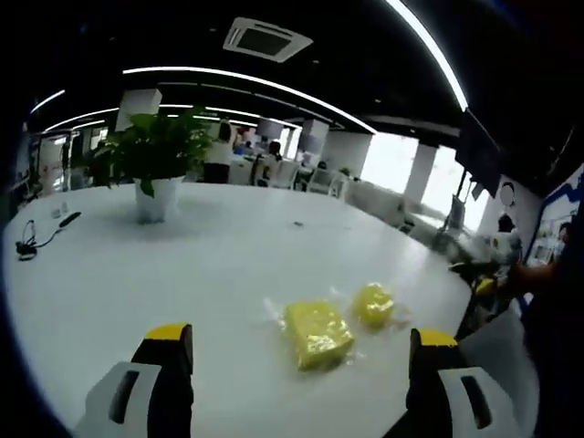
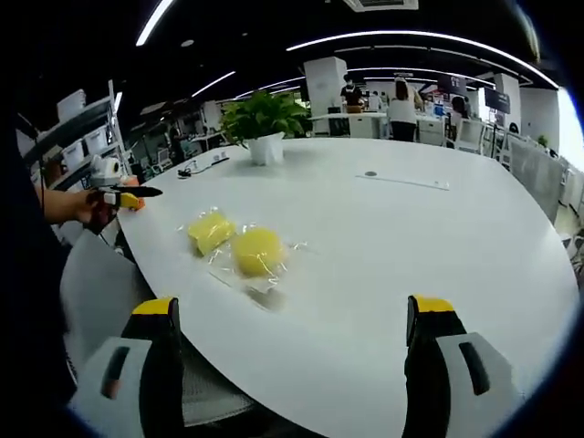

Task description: Compare the silicone blocks by pressing each to a similar depth, holding the contact briefly, and releasing to observe deformation and rebound differences across the visible hardness samples.

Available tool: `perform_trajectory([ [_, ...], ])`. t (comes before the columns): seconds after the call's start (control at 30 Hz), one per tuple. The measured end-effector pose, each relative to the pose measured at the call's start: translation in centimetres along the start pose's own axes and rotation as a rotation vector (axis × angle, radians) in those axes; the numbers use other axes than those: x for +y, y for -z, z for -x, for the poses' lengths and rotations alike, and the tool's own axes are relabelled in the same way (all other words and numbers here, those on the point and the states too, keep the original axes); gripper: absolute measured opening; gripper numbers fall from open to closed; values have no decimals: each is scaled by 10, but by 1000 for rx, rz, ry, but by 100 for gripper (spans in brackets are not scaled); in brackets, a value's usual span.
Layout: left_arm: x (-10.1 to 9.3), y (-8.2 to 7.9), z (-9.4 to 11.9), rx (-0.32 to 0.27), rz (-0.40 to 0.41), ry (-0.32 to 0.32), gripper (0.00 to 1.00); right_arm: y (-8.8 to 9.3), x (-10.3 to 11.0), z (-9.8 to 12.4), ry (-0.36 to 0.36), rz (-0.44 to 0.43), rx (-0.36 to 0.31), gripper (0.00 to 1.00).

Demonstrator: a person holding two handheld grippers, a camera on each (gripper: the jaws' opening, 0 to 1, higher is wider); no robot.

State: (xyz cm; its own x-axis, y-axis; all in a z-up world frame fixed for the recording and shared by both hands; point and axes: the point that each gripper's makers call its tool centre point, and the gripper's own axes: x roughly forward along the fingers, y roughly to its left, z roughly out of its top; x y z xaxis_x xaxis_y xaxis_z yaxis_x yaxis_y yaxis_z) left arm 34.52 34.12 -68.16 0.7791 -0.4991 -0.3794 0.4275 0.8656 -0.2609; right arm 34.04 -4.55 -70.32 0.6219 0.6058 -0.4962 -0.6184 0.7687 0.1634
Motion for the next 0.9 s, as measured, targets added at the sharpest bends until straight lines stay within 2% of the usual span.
perform_trajectory([
  [0.23, -16, -17, -11, 3, 14, 32, 100, -3, 6, -3, -10, 7, -7, 97],
  [0.33, -23, -25, -19, 9, 9, 46, 100, -3, 9, -3, -22, -17, -13, 97],
  [0.5, -33, -37, -33, 0, 62, 73, 100, -5, 8, -1, -22, -24, -22, 97],
  [0.7, -42, -42, -49, 3, 69, 107, 100, -7, 4, 3, -9, -24, -34, 97],
  [0.9, -52, -43, -62, 39, 48, 131, 100, -10, 4, 5, -11, -15, -42, 97],
])
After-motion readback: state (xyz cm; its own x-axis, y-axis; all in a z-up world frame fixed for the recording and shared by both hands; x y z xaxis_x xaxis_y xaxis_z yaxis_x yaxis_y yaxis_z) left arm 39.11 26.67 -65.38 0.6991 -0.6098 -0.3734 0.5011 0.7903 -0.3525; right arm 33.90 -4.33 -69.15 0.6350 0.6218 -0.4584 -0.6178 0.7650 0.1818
